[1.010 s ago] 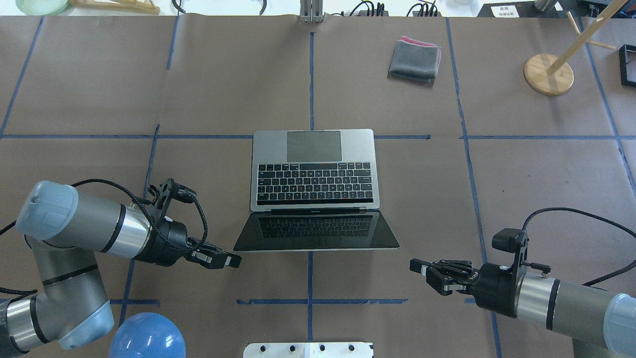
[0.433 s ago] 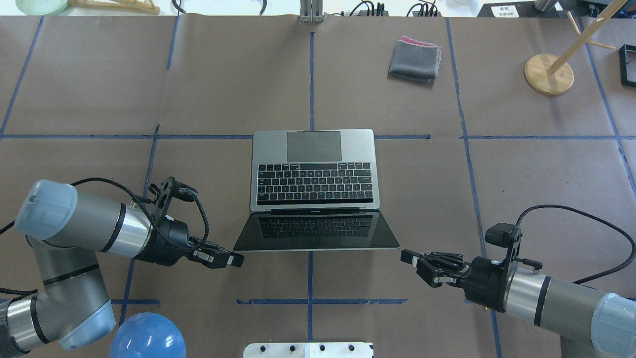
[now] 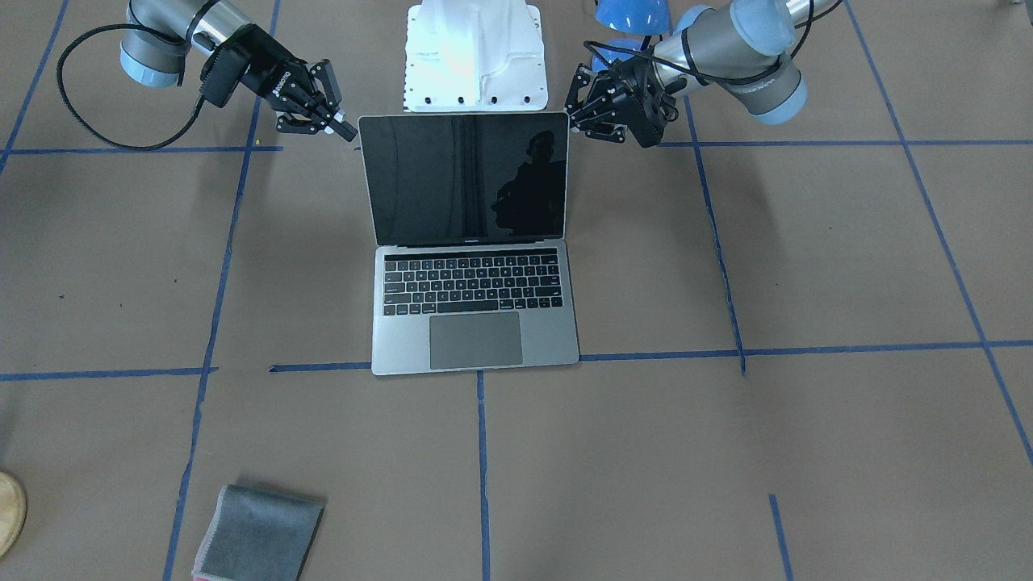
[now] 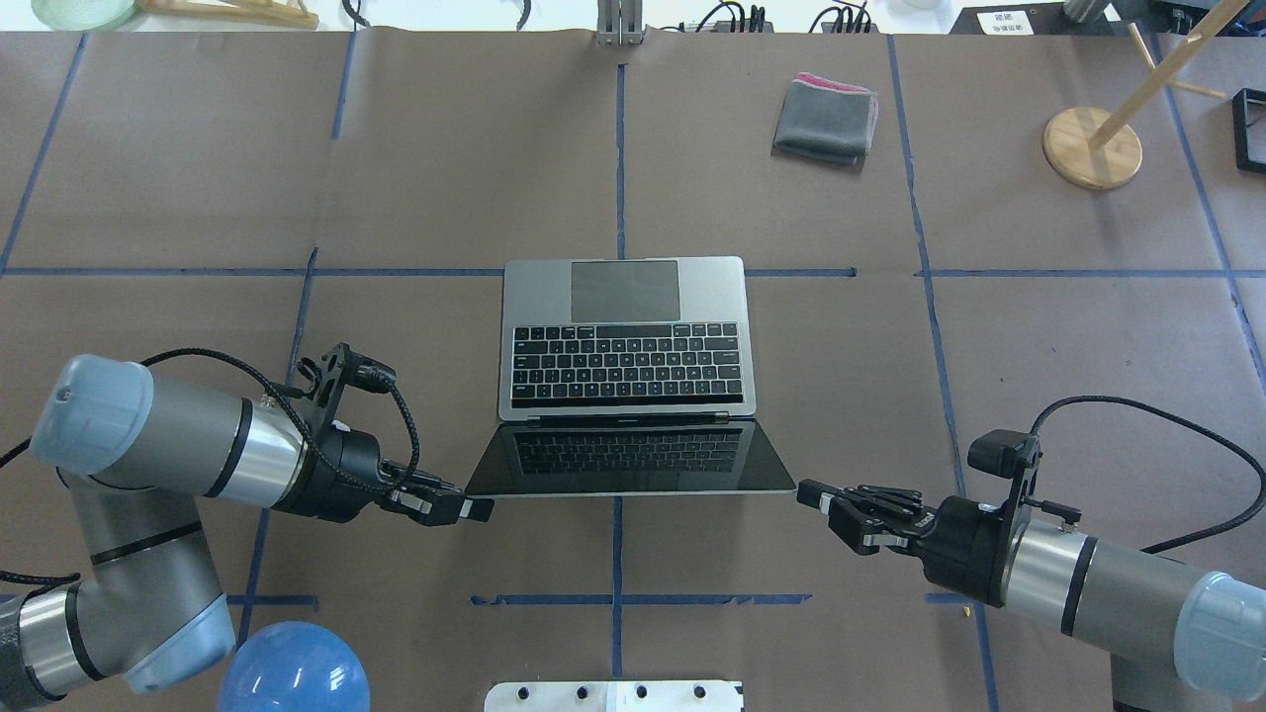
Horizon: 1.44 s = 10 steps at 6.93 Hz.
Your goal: Close laptop
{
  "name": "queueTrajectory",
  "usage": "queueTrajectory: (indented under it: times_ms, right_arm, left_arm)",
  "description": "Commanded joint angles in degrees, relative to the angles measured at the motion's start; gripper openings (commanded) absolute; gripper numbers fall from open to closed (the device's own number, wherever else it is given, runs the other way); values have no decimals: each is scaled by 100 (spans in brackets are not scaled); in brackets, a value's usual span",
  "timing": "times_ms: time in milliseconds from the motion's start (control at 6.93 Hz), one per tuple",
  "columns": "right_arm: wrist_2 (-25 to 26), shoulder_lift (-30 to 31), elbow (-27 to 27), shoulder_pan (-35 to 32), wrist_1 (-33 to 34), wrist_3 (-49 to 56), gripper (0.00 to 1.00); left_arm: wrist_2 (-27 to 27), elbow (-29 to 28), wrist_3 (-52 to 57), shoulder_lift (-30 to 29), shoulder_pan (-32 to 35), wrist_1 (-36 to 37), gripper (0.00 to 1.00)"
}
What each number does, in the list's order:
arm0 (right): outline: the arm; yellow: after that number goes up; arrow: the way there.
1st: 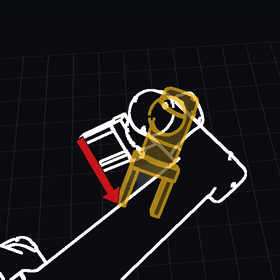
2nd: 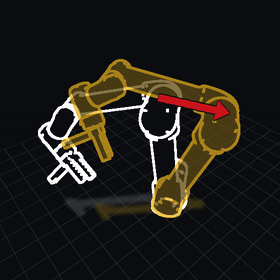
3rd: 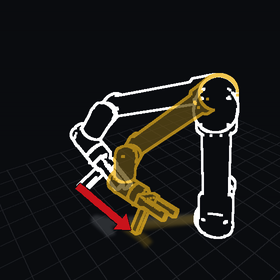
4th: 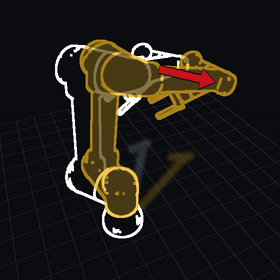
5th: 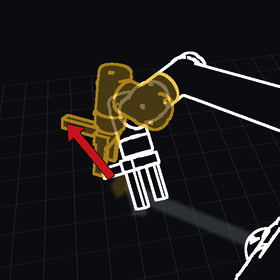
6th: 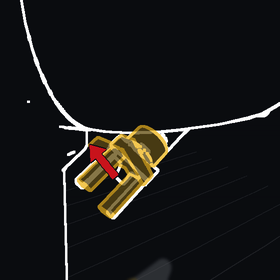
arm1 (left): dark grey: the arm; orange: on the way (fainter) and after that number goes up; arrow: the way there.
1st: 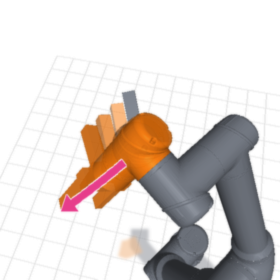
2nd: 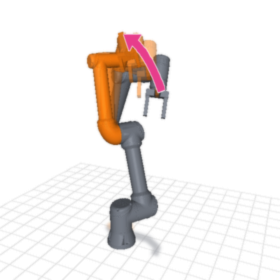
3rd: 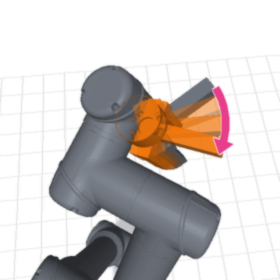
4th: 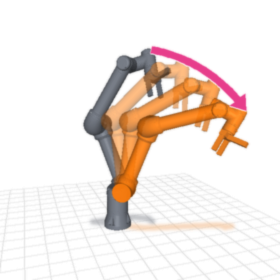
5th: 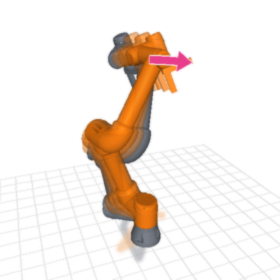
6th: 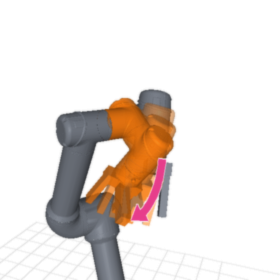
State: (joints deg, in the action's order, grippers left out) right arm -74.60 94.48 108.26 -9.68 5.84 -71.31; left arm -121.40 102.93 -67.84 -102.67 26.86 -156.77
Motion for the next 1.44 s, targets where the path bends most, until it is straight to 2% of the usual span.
queueTrajectory:
  times_ms: [0,721,1010,1298]
  right_arm:
    - [-37,-35,-7,-7,118,3,0]
    - [-2,-351,64,-51,268,-6,0]
    - [-11,-351,38,-244,260,-6,0]
    - [-29,-621,38,-472,617,-24,0]
  left_arm:
    - [11,-1,-1,-7,3,-3,0]
    - [11,8,-115,-77,100,-12,0]
    - [11,-18,-411,-191,432,-3,0]
    - [11,-62,-423,-244,574,15,0]
